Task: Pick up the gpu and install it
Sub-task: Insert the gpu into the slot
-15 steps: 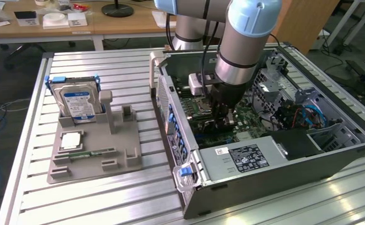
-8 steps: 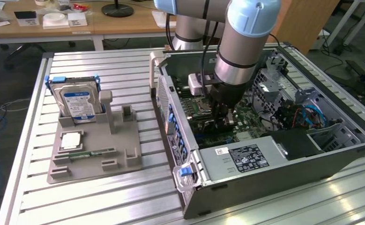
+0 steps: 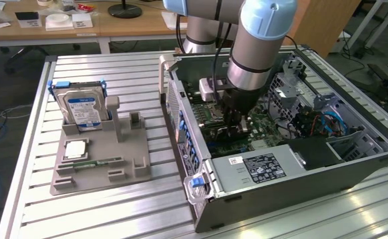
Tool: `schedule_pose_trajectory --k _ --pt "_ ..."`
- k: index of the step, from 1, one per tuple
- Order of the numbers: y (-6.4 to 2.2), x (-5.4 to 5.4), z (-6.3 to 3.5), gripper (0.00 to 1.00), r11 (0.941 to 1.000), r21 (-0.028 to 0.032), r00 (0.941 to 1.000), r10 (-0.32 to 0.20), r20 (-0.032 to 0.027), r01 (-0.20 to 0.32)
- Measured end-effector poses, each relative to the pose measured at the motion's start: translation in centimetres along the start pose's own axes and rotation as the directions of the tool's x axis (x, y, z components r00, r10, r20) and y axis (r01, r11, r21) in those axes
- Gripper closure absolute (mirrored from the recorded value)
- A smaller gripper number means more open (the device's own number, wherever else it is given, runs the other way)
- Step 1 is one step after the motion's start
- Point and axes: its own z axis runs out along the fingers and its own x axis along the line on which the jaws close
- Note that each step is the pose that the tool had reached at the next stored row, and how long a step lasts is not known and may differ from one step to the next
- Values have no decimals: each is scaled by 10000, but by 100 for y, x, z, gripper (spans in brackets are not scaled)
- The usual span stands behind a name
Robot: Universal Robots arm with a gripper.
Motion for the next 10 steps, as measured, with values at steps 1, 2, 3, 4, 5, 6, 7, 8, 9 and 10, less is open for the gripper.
schedule_pose_trajectory --k 1,2,3,4,5,6,7,8,9,10 --pt "-3 1 -3 65 10000 -2 10000 -6 -5 6" --pt "-3 1 -3 65 10000 -2 10000 -6 -7 6" --pt "-2 1 -3 65 10000 -3 10000 -6 -7 6" --pt "-2 1 -3 65 10000 -2 10000 -6 -7 6" --pt "-2 1 -3 65 10000 -3 10000 -6 -7 6" --pt "-3 1 -3 65 10000 -3 10000 -7 -7 7" --pt "-3 1 -3 65 10000 -3 10000 -7 -8 7" --pt "-3 1 -3 65 10000 -3 10000 -6 -7 6" --pt "-2 1 -3 65 10000 -3 10000 -6 -7 6" --pt "-3 1 -3 65 10000 -3 10000 -6 -7 6"
